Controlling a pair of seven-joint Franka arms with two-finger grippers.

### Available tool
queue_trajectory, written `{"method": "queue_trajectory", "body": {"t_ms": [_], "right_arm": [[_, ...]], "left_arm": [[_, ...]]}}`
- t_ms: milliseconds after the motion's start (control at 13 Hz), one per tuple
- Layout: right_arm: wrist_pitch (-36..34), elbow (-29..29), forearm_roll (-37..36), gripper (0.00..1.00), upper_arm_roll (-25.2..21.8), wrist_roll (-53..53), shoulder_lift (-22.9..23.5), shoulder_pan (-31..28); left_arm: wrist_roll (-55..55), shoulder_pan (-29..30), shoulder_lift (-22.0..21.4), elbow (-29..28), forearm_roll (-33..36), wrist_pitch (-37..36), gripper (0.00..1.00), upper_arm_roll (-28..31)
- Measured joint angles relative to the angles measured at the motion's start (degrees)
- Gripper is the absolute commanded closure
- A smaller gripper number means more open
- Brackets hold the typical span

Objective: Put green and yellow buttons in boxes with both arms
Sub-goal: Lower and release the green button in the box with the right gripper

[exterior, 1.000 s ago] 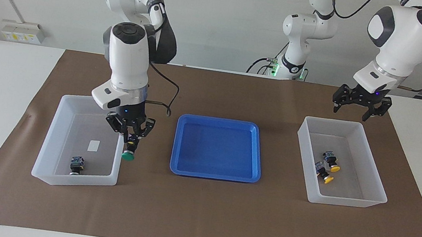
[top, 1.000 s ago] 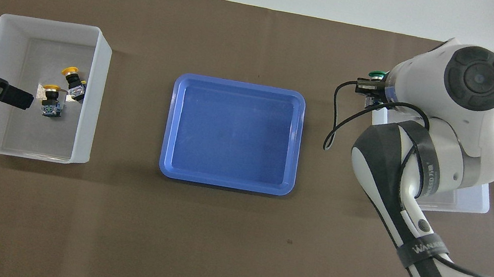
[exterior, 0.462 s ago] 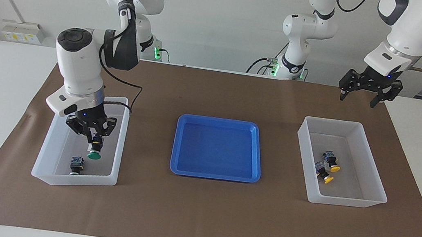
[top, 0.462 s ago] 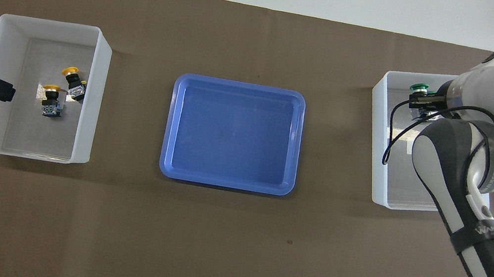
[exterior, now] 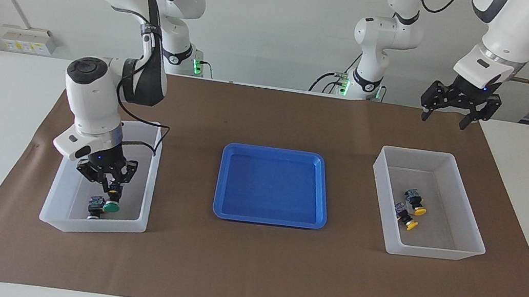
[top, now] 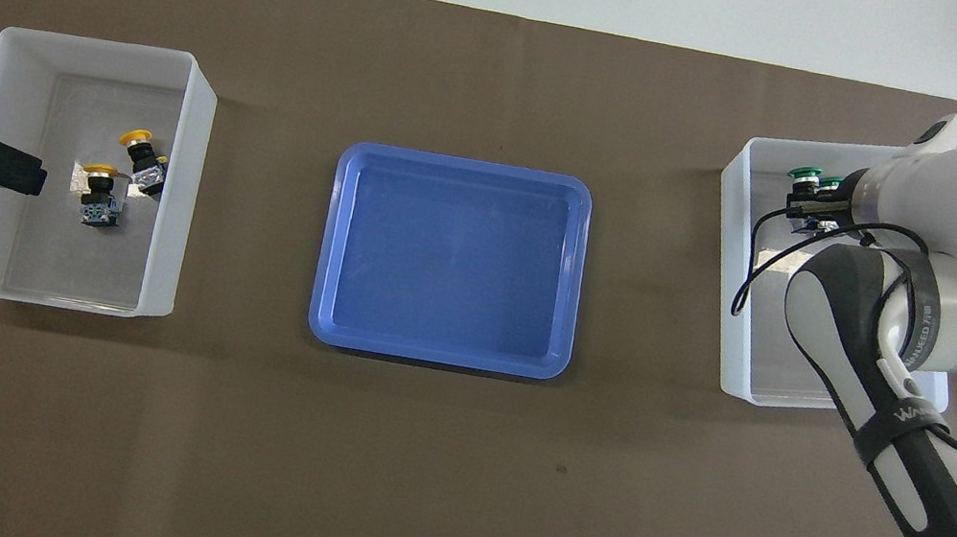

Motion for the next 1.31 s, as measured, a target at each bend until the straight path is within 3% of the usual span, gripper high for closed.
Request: {"method": "queue_trajectory", "body": {"t_ms": [615, 769, 923, 1154, 1231, 1308], "right_arm": [[5.47, -0.1, 0.0, 0.98, -0.01, -0.04, 4.37, -1.93], [5.62, -0.26, 0.0, 0.73, 0.0, -0.04, 4.39, -2.02], [5.85, -0.56, 0.0, 0.57, 0.0, -0.04, 4.4, -2.07], [5.86, -0.64, 0.0, 0.49, -0.01, -0.04, 4.4, -2.16], [5.86, -0.59, 0.0, 0.39, 0.0, -0.04, 4.39, -2.16], [5.86, -0.51, 0.0, 0.35, 0.0, -0.04, 4.33, -2.16]], "left_arm": [[-0.02, -3.31, 0.01, 0.03, -0.1, -0.23, 0.0, 2.3], [-0.02, -3.35, 0.02, 0.03, -0.1, -0.44, 0.0, 2.62], [-0.02, -3.36, 0.02, 0.03, -0.1, -0.8, 0.0, 2.67], [-0.02, -3.36, 0.02, 0.0, -0.1, -1.05, 0.0, 2.67], [-0.02, -3.35, 0.02, 0.0, -0.1, -1.07, 0.0, 2.7], [-0.02, -3.29, 0.02, -0.01, -0.1, -1.09, 0.0, 2.74]]}}
